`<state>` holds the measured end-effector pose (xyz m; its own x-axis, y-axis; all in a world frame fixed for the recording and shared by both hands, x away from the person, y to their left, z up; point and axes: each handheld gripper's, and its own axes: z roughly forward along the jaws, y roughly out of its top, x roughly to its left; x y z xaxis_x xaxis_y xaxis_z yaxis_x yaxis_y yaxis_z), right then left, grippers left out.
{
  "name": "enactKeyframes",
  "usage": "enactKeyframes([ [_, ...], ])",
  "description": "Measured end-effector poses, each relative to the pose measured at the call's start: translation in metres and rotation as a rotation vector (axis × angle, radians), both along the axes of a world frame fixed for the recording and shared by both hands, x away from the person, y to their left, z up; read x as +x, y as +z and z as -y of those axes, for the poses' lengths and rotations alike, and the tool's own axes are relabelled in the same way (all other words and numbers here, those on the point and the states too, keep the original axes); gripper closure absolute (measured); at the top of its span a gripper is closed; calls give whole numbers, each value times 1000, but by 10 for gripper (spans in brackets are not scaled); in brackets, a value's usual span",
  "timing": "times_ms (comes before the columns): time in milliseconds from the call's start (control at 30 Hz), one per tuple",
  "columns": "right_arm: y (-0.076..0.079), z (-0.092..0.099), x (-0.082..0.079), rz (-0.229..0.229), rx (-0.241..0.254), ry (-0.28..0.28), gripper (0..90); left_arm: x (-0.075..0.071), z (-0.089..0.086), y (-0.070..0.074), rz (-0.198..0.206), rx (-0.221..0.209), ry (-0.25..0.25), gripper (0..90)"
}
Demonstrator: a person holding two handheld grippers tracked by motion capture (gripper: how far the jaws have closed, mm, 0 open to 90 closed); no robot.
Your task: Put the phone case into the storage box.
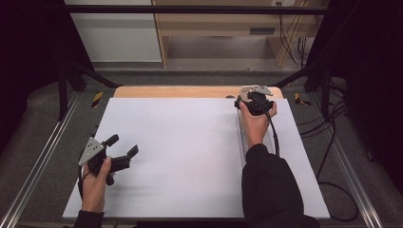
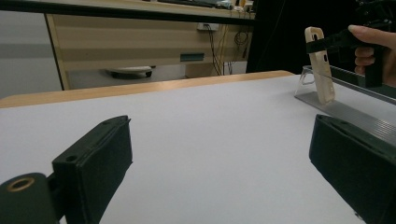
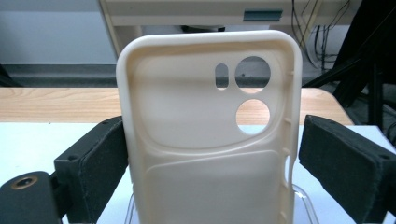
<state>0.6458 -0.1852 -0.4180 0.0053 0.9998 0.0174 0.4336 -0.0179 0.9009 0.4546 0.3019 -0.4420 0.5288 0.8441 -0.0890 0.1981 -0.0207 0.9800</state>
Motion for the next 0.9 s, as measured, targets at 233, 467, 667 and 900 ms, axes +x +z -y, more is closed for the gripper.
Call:
enactKeyframes([
  [233, 1, 0, -1, 3, 1, 6, 90, 0, 0, 0, 3, -1, 2, 57],
  [467, 1, 0, -1, 6, 4, 9, 87, -1, -1, 1, 3, -1, 4, 57],
  [667, 3, -1, -2, 12, -3, 17, 96, -1, -2, 3, 8, 32, 1, 56],
  [900, 5, -3, -4, 44, -36, 40, 63, -1, -2, 2, 7, 38, 7, 54],
])
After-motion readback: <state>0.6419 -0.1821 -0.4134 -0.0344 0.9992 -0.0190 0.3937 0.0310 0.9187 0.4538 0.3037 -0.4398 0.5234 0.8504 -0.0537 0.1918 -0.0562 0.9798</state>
